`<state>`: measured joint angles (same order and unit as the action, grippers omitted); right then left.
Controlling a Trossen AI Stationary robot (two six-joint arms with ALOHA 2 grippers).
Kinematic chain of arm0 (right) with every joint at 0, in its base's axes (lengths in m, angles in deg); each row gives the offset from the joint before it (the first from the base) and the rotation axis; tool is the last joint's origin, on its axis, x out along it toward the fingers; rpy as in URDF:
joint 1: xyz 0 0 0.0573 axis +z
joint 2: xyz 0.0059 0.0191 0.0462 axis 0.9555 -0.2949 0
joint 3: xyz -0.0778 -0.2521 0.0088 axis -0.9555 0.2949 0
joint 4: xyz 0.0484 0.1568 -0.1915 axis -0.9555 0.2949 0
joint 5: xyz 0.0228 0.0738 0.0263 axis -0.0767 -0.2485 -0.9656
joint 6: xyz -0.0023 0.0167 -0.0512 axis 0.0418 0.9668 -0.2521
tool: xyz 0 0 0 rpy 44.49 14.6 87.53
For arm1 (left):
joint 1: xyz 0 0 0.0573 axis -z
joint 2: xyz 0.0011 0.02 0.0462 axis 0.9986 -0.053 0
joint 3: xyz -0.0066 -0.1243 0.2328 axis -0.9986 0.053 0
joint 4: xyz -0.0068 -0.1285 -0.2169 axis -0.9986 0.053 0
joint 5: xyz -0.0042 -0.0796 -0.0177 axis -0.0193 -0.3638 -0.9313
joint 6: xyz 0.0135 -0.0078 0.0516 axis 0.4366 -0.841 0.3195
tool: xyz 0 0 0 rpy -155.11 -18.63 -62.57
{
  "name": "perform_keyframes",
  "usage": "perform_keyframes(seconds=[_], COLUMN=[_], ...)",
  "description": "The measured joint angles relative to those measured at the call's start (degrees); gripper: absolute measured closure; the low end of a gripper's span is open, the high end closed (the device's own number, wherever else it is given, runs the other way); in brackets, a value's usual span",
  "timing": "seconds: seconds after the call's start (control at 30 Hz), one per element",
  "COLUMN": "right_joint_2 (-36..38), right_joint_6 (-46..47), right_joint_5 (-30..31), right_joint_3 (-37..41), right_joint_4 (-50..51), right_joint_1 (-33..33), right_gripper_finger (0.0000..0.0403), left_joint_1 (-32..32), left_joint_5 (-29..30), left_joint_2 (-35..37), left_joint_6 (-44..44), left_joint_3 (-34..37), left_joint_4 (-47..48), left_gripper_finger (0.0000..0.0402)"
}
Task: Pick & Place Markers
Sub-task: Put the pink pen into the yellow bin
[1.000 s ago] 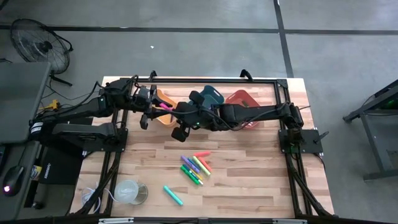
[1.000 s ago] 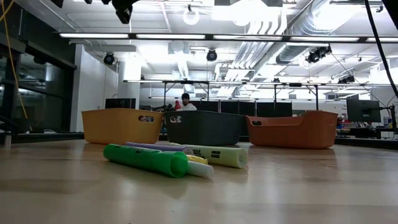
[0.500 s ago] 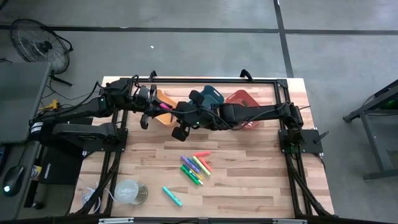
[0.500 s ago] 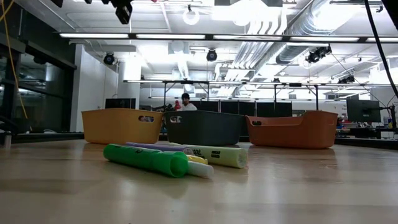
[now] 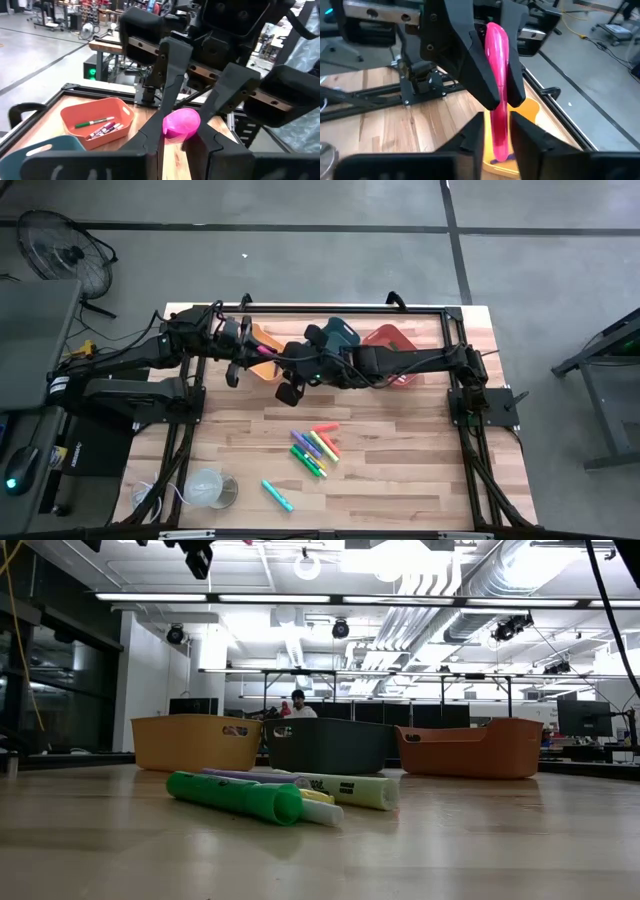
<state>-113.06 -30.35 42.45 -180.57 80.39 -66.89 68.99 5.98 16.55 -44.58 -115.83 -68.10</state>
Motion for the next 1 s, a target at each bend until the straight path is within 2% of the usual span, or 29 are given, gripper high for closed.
perform_keyframes(seconds=[0.13,0.27,0.5,0.7,1.0], right_joint_2=[0.63,2.93,6.44,6.77,6.75], right_joint_6=[1.44,2.73,11.59,19.05,22.54], right_joint_5=[3.35,7.12,12.00,12.35,10.96], right_joint_3=[0.02,0.02,0.02,0.19,1.07], right_joint_4=[2.40,6.25,19.56,29.60,31.78], right_joint_1=[0.04,0.02,0.01,0.00,0.00], right_gripper_finger=[0.0270,0.0243,0.0237,0.0236,0.0236], left_joint_1=[-0.03,-0.02,-0.07,-0.07,-0.19], left_joint_5=[0.25,3.67,16.23,26.70,29.68], left_joint_2=[0.02,0.02,0.04,-2.60,-10.99], left_joint_6=[0.25,1.68,1.14,-5.27,-7.39], left_joint_3=[0.00,-0.02,-0.02,-0.11,-0.11], left_joint_4=[0.08,2.59,12.47,21.05,28.18], left_gripper_finger=[0.0356,0.0356,0.0356,0.0356,0.0356])
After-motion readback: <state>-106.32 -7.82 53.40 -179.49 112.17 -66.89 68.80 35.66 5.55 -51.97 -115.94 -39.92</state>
